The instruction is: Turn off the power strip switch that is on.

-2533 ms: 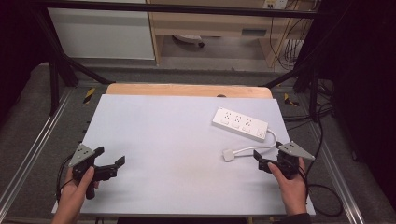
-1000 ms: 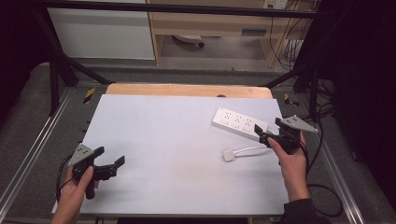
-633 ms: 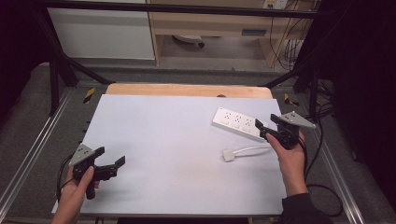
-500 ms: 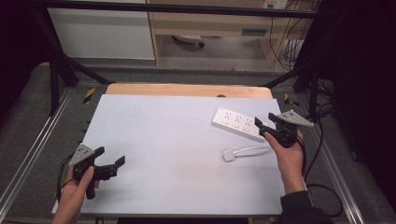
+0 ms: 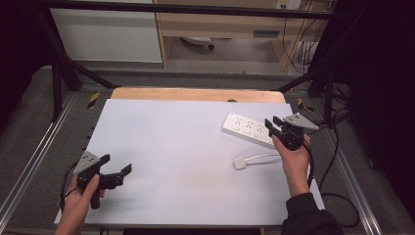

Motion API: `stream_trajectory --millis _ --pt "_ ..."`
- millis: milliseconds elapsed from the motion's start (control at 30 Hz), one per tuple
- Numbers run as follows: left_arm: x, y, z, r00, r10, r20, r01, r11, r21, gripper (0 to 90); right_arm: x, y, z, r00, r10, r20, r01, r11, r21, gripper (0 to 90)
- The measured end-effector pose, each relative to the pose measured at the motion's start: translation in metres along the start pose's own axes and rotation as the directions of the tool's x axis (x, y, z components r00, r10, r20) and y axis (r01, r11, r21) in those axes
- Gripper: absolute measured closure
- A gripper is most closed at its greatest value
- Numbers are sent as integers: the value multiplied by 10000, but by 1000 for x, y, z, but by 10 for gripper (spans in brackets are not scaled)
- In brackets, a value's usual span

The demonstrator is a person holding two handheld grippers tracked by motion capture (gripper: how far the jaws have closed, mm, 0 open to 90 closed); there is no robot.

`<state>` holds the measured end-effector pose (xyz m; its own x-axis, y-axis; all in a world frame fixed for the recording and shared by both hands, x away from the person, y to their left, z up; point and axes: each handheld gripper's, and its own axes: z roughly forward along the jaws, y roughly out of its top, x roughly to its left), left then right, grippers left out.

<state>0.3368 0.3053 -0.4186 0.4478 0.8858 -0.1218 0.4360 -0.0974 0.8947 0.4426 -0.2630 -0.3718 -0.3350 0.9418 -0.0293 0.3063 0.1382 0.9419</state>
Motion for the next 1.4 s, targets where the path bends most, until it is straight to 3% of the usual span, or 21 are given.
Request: stream_trajectory --millis 733,1033,1400 --pt "-2 -1 2 9999 137 77 -139 9996 251 55 2 -9 20 9997 -206 -135 209 9995 247 829" --pt "-1 -1 3 10000 81 -30 -81 9997 222 55 4 -15 31 9996 -266 -126 270 9989 396 881" --pt "-2 -1 3 9999 141 39 -142 9996 226 56 11 -23 38 9982 -258 -548 303 9962 822 900"
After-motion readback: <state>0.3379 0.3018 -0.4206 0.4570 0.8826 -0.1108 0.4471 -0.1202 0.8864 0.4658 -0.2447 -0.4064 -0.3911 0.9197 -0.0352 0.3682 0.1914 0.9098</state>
